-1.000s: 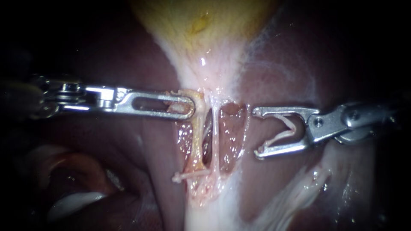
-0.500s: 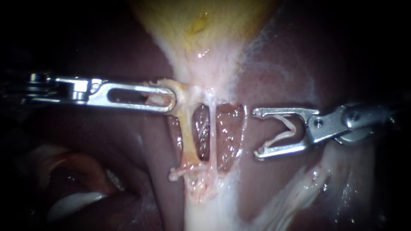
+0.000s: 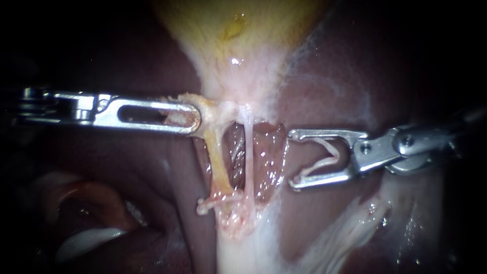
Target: Clipping second clip left tube
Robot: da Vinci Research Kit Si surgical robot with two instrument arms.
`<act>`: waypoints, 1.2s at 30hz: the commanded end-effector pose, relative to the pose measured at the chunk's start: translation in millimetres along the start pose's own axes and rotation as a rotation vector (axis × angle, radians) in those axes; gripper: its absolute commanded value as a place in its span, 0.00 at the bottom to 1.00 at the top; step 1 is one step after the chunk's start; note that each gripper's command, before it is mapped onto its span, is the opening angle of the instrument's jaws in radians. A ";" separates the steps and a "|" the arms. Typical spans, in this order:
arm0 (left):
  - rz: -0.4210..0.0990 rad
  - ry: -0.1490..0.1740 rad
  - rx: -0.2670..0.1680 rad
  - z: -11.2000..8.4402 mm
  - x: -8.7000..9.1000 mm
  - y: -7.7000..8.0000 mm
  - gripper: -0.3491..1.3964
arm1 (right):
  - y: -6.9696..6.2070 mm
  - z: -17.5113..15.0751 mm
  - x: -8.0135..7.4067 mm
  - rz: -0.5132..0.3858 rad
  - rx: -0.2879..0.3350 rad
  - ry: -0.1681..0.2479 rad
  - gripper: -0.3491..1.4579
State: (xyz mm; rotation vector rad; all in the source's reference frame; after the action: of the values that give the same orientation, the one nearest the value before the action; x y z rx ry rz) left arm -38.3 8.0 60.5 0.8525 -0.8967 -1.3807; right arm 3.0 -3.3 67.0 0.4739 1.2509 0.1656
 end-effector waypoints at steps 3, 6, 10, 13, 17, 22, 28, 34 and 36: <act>0.000 0.000 0.000 0.1 0.0 0.0 0.00 | -0.1 1.8 -0.5 0.043 0.009 0.001 0.46; 0.000 -0.001 -0.001 0.2 0.0 -0.1 0.00 | 0.1 3.7 -0.9 0.103 0.012 0.004 0.46; -0.001 -0.001 -0.001 0.2 0.0 -0.1 0.00 | 0.3 6.2 -1.5 0.160 0.024 0.004 0.45; -0.001 -0.002 -0.001 0.3 0.1 -0.2 0.00 | 0.5 7.6 -2.1 0.190 0.025 0.000 0.45; 0.005 -0.003 -0.002 0.4 0.1 -0.4 0.00 | 1.1 9.5 -3.0 0.220 0.033 -0.005 0.45; 0.004 -0.003 -0.003 0.5 0.1 -0.4 0.00 | 1.4 11.4 -3.8 0.239 0.050 -0.007 0.45; 0.004 -0.004 -0.003 0.5 0.1 -0.4 0.00 | 1.3 13.2 -4.1 0.249 0.083 -0.003 0.45; 0.004 -0.004 -0.003 0.6 0.1 -0.4 0.00 | 1.3 13.8 -3.9 0.290 0.115 0.066 0.44; 0.004 -0.004 -0.003 0.6 0.1 -0.5 0.00 | 1.5 14.1 -3.8 0.306 0.126 0.092 0.44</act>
State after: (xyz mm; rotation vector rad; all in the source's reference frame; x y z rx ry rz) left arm -39.1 7.9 60.3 0.8457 -0.8988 -1.3798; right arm 15.4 -7.1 74.2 0.7827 1.2826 0.3804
